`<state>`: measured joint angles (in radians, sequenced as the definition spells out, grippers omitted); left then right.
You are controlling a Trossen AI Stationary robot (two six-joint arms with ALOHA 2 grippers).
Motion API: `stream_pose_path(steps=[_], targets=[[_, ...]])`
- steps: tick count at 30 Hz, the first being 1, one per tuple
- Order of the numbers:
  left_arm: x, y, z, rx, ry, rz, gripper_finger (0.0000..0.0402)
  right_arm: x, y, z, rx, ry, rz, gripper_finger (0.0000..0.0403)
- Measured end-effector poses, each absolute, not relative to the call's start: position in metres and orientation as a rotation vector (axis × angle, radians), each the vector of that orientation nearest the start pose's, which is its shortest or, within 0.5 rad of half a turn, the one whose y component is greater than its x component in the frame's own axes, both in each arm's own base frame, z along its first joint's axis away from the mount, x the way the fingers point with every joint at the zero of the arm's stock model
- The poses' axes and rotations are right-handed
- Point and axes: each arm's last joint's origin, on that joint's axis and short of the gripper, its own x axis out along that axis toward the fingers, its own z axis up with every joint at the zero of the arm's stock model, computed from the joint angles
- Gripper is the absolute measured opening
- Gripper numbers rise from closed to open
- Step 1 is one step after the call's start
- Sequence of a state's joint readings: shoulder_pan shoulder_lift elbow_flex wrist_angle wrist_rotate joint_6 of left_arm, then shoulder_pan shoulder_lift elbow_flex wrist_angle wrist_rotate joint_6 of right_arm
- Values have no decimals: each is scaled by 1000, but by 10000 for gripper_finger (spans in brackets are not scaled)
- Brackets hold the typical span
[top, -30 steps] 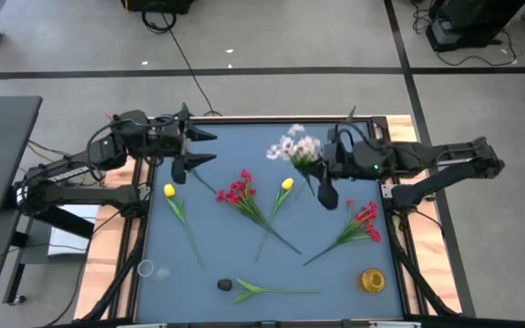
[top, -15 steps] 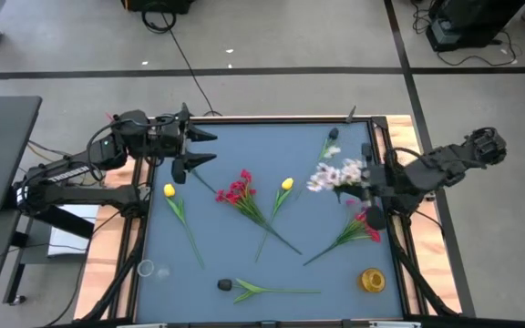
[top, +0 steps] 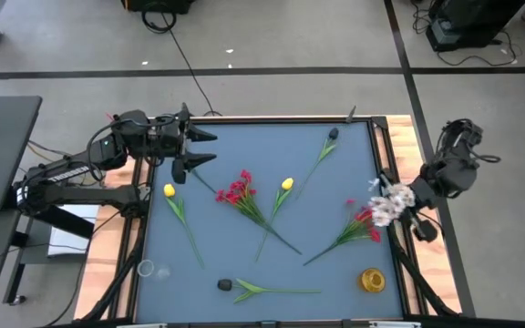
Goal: Sort flowers into vase by color
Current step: Put the right white flower into the yellow flower vase
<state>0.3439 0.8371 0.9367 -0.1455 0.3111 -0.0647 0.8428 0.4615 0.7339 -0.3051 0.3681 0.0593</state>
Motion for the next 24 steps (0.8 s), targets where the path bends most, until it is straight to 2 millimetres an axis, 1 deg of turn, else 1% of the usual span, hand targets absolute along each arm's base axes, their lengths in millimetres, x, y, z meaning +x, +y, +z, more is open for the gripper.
stream_pose_path(steps=[3, 6, 9, 11, 16, 24], targets=[[169, 51, 379, -79, 42, 34, 270, 65, 68, 324, 49, 15, 628, 15], [169, 51, 379, -80, 43, 34, 270, 58, 70, 314, 53, -83, 776, 15], [169, 51, 379, -80, 43, 34, 270, 53, 69, 307, 55, -175, 849, 15], [169, 51, 379, -80, 43, 34, 270, 51, 69, 300, 48, -197, 882, 15], [169, 51, 379, -80, 43, 34, 270, 44, 67, 295, 55, -240, 978, 15], [169, 51, 379, -80, 43, 34, 270, 39, 67, 295, 28, -268, 1119, 17]])
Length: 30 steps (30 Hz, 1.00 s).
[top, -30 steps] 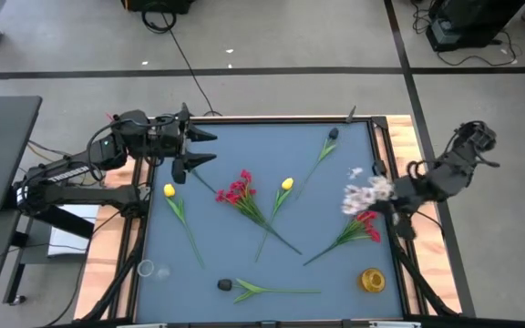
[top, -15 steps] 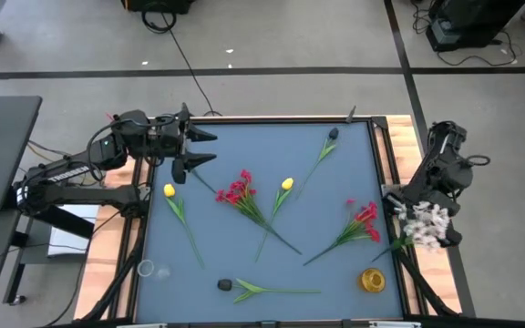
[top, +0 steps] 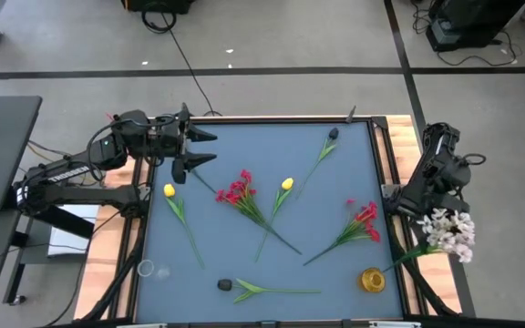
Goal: Sort flowers into vase by color
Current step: Put the right white flower into the yellow flower vase
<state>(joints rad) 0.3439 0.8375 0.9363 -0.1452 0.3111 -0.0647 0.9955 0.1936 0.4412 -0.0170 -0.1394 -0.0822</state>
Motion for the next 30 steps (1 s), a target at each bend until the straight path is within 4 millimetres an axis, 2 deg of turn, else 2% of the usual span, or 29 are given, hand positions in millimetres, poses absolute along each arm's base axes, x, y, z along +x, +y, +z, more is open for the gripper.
stream_pose_path(steps=[10, 27, 30], targets=[[169, 51, 379, -80, 43, 34, 270, 39, 69, 294, 32, -257, 1132, 15], [169, 51, 379, -80, 43, 34, 270, 52, 87, 287, -7, -144, 1117, 15], [169, 51, 379, -80, 43, 34, 270, 56, 92, 289, 6, -166, 1092, 15]])
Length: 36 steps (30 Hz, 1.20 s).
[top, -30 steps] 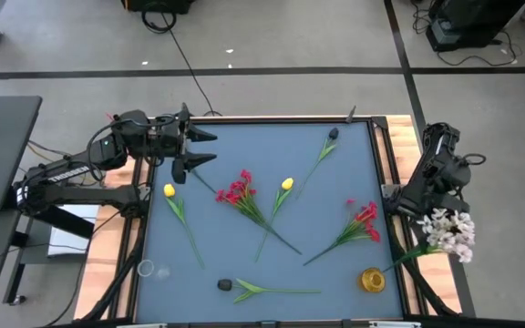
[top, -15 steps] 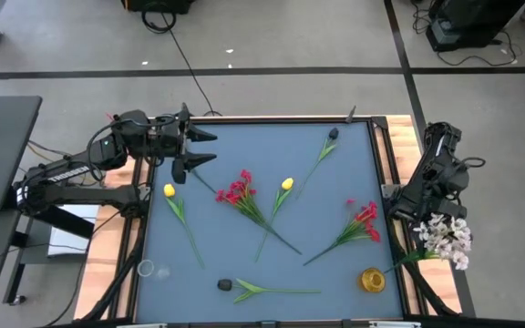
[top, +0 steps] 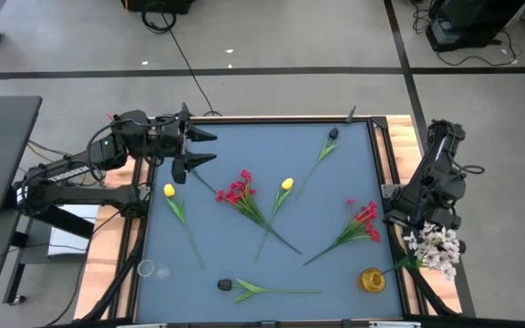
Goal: Sort flowers into vase by color
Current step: Put the right white flower into the yellow flower vase
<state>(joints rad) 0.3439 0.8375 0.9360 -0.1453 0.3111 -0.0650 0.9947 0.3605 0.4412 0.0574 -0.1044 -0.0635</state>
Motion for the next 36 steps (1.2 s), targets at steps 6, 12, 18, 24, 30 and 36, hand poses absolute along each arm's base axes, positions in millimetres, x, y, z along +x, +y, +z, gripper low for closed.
stream_pose_path(steps=[6, 12, 18, 24, 30, 36], targets=[[169, 51, 379, -80, 43, 34, 270, 63, 102, 285, 21, -99, 1094, 15], [169, 51, 379, -80, 44, 34, 270, 68, 108, 279, -1, -37, 1062, 16], [169, 51, 379, -80, 44, 34, 270, 73, 110, 276, 128, 67, 969, 47], [169, 51, 379, -80, 43, 35, 270, 73, 110, 275, 237, 126, 953, 101], [169, 51, 379, -80, 44, 34, 270, 74, 109, 269, 290, 221, 877, 161], [169, 51, 379, -80, 44, 34, 270, 72, 108, 270, 551, 347, 888, 207]])
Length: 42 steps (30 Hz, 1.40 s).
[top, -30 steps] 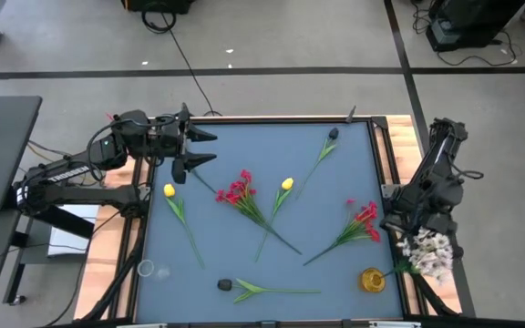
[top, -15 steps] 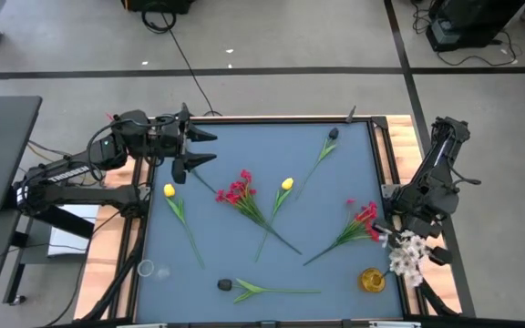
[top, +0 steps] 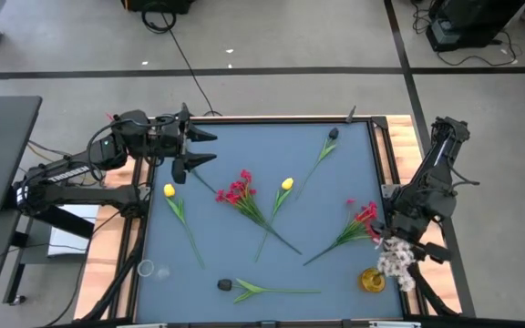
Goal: Sort flowers into vase by color
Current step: Put the right white flower into the yellow flower vase
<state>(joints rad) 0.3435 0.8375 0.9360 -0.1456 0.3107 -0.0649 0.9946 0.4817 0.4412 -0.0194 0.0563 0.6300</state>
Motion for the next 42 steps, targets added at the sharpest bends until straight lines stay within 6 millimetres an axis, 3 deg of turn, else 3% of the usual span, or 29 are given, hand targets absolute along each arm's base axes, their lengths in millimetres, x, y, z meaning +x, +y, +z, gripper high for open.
stream_pose_path(steps=[10, 14, 19, 22, 25, 31, 36, 42], targets=[[169, 51, 379, -80, 44, 34, 270, 66, 98, 277, 841, 431, 891, 219], [169, 51, 379, -80, 44, 34, 270, 64, 98, 271, 830, 518, 887, 233], [169, 51, 379, -80, 43, 34, 270, 64, 100, 258, 782, 659, 870, 278], [169, 51, 379, -80, 44, 34, 270, 64, 99, 266, 843, 667, 881, 305], [169, 51, 379, -80, 43, 34, 270, 61, 95, 288, 873, 611, 918, 315], [169, 51, 379, -80, 43, 34, 270, 54, 81, 334, 727, 419, 926, 316], [169, 51, 379, -80, 44, 34, 270, 57, 85, 313, 501, 652, 809, 316], [169, 51, 379, -80, 43, 34, 270, 63, 105, 307, 446, 802, 983, 322]])
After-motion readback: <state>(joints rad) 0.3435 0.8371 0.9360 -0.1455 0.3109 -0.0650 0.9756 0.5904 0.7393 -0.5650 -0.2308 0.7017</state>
